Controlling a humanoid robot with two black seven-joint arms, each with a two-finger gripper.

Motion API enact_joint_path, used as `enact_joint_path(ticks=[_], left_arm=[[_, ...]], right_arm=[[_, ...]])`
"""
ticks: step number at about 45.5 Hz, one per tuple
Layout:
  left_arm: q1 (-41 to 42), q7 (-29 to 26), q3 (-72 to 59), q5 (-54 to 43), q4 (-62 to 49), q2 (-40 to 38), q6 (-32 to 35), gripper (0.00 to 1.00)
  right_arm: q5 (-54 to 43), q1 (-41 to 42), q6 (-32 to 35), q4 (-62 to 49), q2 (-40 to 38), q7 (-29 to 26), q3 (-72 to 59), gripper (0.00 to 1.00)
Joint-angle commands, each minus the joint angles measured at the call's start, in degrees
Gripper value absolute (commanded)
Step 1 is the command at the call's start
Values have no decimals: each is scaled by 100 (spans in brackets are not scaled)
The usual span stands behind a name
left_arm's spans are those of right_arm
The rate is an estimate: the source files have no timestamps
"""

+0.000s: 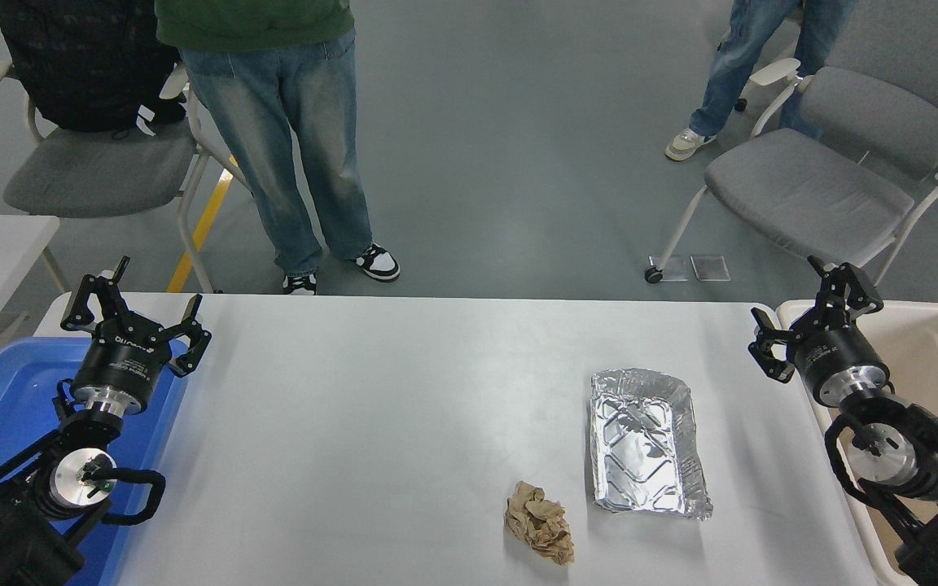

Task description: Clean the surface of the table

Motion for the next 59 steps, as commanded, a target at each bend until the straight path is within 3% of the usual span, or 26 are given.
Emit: enact_joint_path(ticks=[1, 11, 29, 37, 44, 51, 55, 59], left_arm=[[0, 8, -9, 2, 0, 0, 6, 99], [0, -1, -9, -7, 0, 0, -3, 99], [0, -1, -9, 2, 0, 0, -3, 99], [0, 8, -9, 2, 0, 0, -3, 99], [0, 8, -9, 2, 0, 0, -3, 99], [0, 8, -9, 2, 0, 0, -3, 99], [0, 8, -9, 2, 0, 0, -3, 99], [0, 8, -9, 2, 0, -8, -3, 99]], right_arm=[[11, 21, -60, 192, -45, -50, -83, 100], [-86, 117, -227, 1299, -1001, -392, -1259, 100], [-1184, 1839, -148, 2232, -2725, -401, -4115, 100], [-1931, 2569, -253, 2513, -2892, -410, -5100, 100], [-2958, 2693, -552, 2689, -2928, -419, -5514, 100], [-3795, 2701, -386, 2794, -2998, -1305, -5523, 100], [-3804, 2807, 168, 2812, -3007, -1474, -5462, 100], [-3830, 2860, 160, 2865, -2945, -1491, -5453, 100]])
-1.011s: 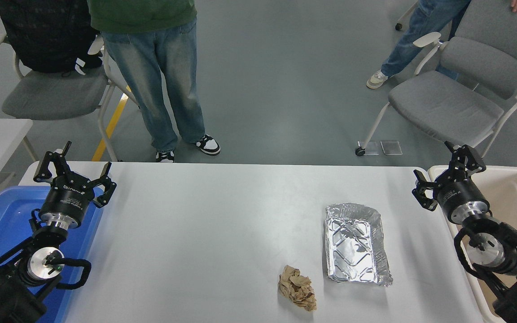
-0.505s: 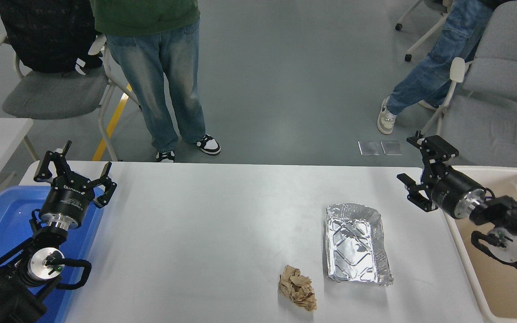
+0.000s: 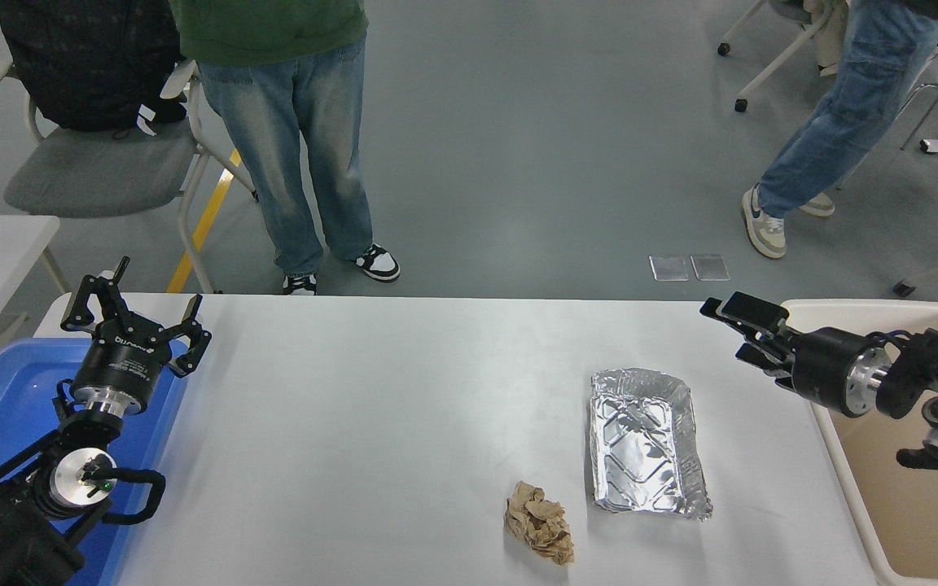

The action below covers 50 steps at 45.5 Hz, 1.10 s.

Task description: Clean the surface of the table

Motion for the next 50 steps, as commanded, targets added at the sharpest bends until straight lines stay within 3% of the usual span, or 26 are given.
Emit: enact_joint_path(ticks=[1, 13, 38, 50], left_arm=[[0, 1, 0, -1, 0, -7, 0, 99], [0, 1, 0, -1, 0, -7, 0, 99], [0, 1, 0, -1, 0, -7, 0, 99], [0, 1, 0, -1, 0, 2, 0, 99]], right_arm=[[-559, 227, 314, 186, -9, -455, -159, 100], [-665, 209, -204, 222, 377, -1071, -712, 100], [-1464, 174, -723, -384, 1415, -1000, -1415, 99], [-1746, 288, -697, -1184, 1793, -772, -1732, 99]])
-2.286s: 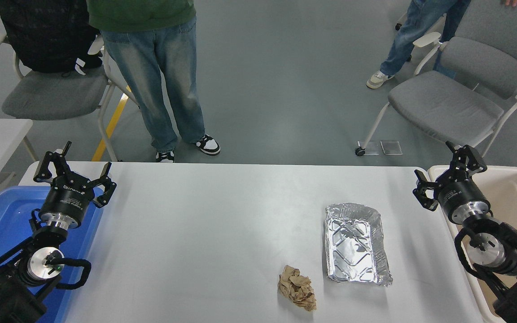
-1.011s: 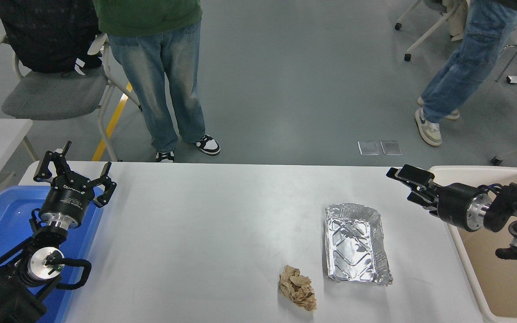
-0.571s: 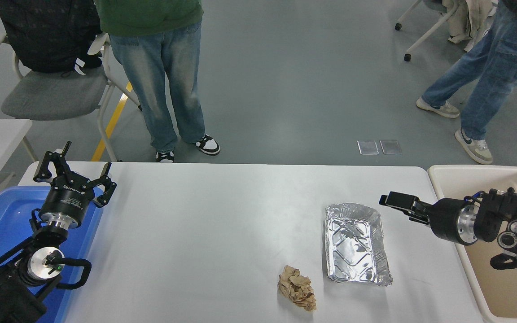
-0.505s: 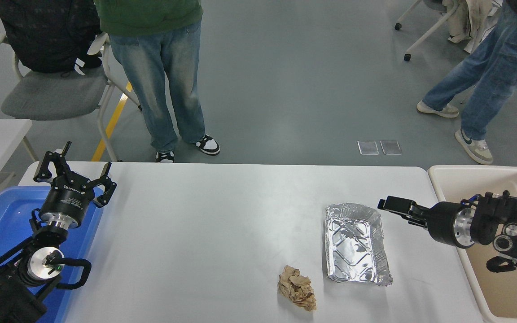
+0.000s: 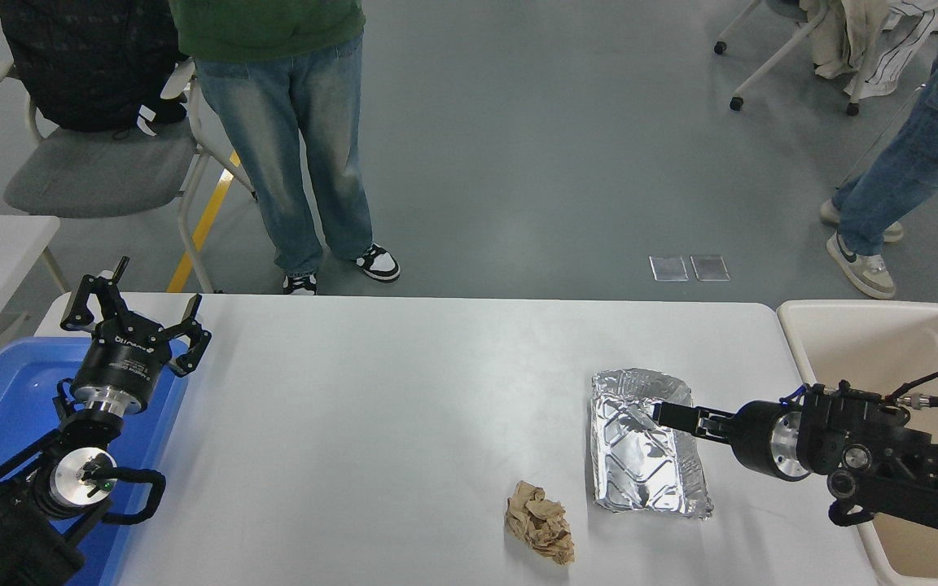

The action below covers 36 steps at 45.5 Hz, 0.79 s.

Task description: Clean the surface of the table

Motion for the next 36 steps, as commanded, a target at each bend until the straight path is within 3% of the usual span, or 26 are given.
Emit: enact_joint_path(ticks=[1, 36], left_arm=[[0, 1, 0, -1, 0, 2, 0, 99], [0, 1, 0, -1, 0, -7, 0, 99]], right_arm=[[-230, 90, -41, -588, 397, 195, -348, 99], [-160, -112, -76, -1037, 678, 212, -595, 98]])
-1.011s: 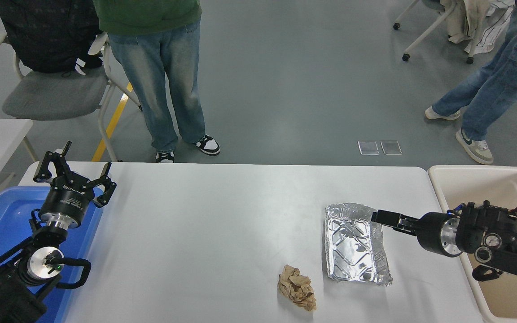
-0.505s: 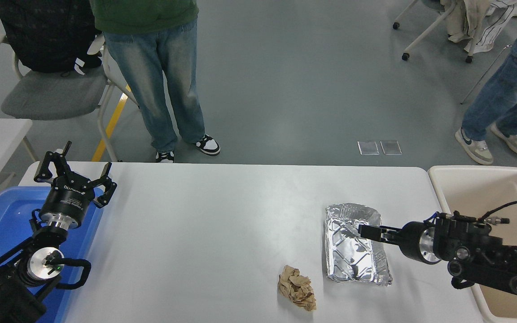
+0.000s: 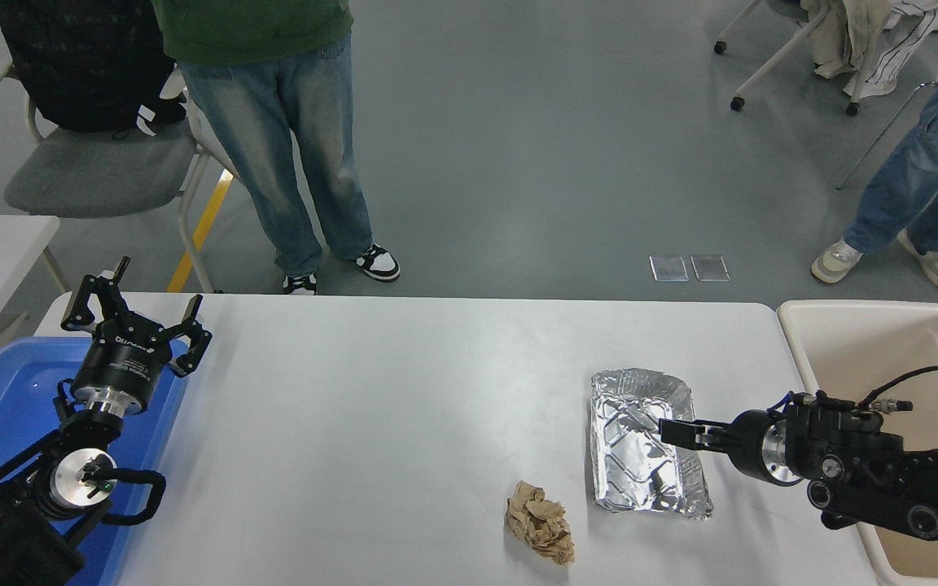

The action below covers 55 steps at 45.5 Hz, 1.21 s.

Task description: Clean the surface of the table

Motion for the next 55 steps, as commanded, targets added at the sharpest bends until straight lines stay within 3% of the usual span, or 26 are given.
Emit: enact_joint_path(ticks=[1, 19, 24, 28, 39, 55], left_arm=[[-6, 0, 0, 1, 0, -4, 0, 99], [-6, 0, 0, 1, 0, -4, 0, 99], [-6, 0, 0, 1, 0, 5, 0, 99], [-6, 0, 0, 1, 0, 5, 0, 99], [3, 0, 0, 1, 0, 5, 0, 99], [2, 0, 0, 1, 0, -4, 9, 99]], right_arm=[[-8, -96, -21, -86, 151, 4, -22, 98], [-60, -122, -74, -359, 371, 13, -39, 84], [-78, -104, -74, -359, 371, 13, -144, 65], [-52, -87, -57, -359, 371, 13, -197, 39], [-25, -8, -13, -359, 345, 13, -206, 0], [-8, 36, 181, -350, 292, 66, -206, 0]])
